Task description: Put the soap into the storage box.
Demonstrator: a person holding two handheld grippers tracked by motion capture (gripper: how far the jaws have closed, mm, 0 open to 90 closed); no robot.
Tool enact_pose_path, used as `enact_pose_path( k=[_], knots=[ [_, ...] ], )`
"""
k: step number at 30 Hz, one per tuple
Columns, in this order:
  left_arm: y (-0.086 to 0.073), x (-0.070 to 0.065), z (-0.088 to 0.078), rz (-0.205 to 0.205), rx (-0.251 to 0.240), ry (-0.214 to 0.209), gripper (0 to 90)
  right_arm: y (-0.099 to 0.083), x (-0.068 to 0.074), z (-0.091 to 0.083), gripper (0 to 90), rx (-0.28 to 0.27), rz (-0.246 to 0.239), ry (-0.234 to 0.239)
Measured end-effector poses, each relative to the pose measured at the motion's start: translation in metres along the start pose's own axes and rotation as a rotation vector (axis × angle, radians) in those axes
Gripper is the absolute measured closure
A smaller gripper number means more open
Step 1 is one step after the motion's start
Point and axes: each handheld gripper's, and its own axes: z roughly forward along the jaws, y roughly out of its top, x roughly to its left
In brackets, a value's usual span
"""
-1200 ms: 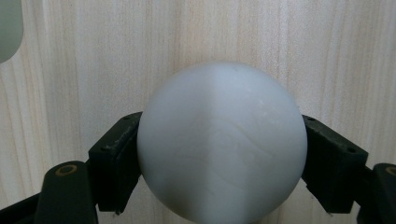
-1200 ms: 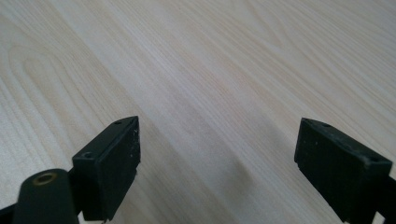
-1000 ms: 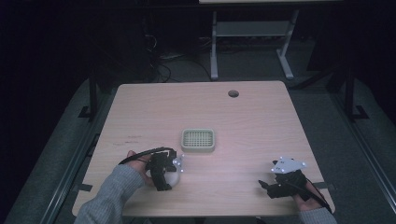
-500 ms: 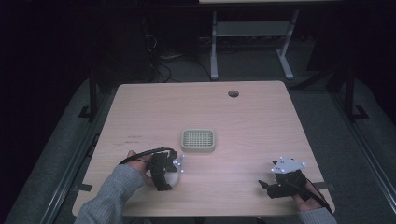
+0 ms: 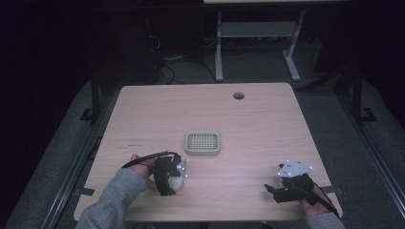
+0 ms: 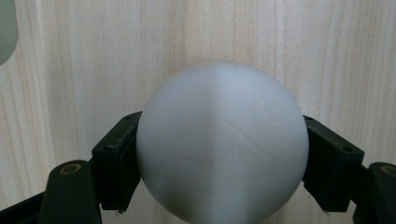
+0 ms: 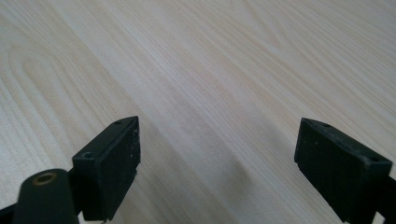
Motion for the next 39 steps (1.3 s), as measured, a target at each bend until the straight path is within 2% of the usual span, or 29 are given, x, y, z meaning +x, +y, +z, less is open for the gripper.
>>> enact_pose_path(
  k=[8,39],
  knots=[
    [0.0,-0.001,-0.002,-0.009,-0.006,0.001,23.8,0.0,0.0,0.0,13.9,0.0,0.0,0.0],
    [0.007,0.002,-0.011,0.009,0.003,-0.004,23.9,-0.001,-0.002,-0.001,14.0,-0.007,0.007,-0.003]
  ],
)
